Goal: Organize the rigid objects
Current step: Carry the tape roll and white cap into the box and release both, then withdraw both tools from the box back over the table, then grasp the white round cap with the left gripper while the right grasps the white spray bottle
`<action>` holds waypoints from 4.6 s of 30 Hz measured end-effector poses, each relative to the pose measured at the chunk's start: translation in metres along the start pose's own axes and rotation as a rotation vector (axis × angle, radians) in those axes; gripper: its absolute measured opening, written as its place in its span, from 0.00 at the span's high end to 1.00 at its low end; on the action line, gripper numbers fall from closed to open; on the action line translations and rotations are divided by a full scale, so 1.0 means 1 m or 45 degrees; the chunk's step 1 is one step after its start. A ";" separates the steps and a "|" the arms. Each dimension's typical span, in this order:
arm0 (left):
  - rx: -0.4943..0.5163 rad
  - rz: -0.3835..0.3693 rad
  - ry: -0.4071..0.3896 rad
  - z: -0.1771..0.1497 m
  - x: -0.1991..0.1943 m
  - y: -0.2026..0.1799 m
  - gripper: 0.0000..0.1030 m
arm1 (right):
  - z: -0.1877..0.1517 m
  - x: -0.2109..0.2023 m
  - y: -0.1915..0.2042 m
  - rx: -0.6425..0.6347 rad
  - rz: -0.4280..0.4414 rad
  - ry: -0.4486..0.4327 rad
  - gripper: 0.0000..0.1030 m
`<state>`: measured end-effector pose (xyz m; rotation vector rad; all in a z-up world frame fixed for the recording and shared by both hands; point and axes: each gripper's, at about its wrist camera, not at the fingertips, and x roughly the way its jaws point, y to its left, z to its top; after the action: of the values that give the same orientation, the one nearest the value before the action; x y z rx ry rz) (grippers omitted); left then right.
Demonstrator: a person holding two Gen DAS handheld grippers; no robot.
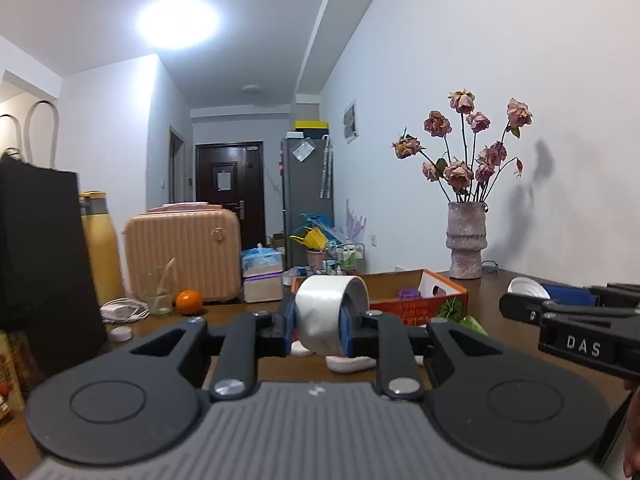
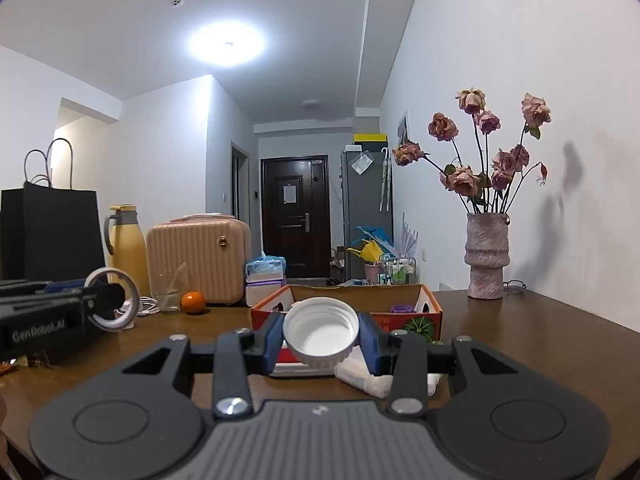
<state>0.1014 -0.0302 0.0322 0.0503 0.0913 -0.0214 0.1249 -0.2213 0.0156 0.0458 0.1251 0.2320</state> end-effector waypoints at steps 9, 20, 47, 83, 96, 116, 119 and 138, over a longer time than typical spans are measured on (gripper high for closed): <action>-0.046 -0.027 -0.060 0.060 0.120 0.001 0.78 | 0.061 0.103 -0.043 -0.019 0.061 -0.044 0.62; -0.076 -0.036 0.131 0.086 0.313 -0.009 0.78 | 0.107 0.300 -0.093 -0.065 0.037 0.138 0.62; -0.100 -0.134 1.083 0.039 0.566 -0.005 0.22 | 0.038 0.547 -0.109 -0.057 0.067 0.951 0.35; -0.008 0.123 -0.148 0.040 0.054 0.066 0.00 | 0.058 0.096 -0.031 0.178 -0.025 -0.190 0.10; 0.088 0.102 -0.120 -0.023 -0.054 0.076 0.00 | -0.002 -0.009 0.021 0.153 0.047 -0.190 0.05; 0.000 0.046 -0.066 -0.050 -0.076 0.058 0.00 | -0.050 -0.076 0.018 0.040 -0.042 -0.190 0.01; -0.012 0.025 -0.035 -0.054 -0.067 0.052 0.00 | -0.057 -0.076 0.007 0.033 -0.075 -0.167 0.01; 0.014 -0.072 0.389 -0.033 0.083 0.033 0.10 | -0.044 0.049 -0.048 0.072 0.034 0.174 0.10</action>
<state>0.1823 0.0031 -0.0069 0.0617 0.3982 -0.0707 0.1771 -0.2555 -0.0363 0.0876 0.2675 0.2581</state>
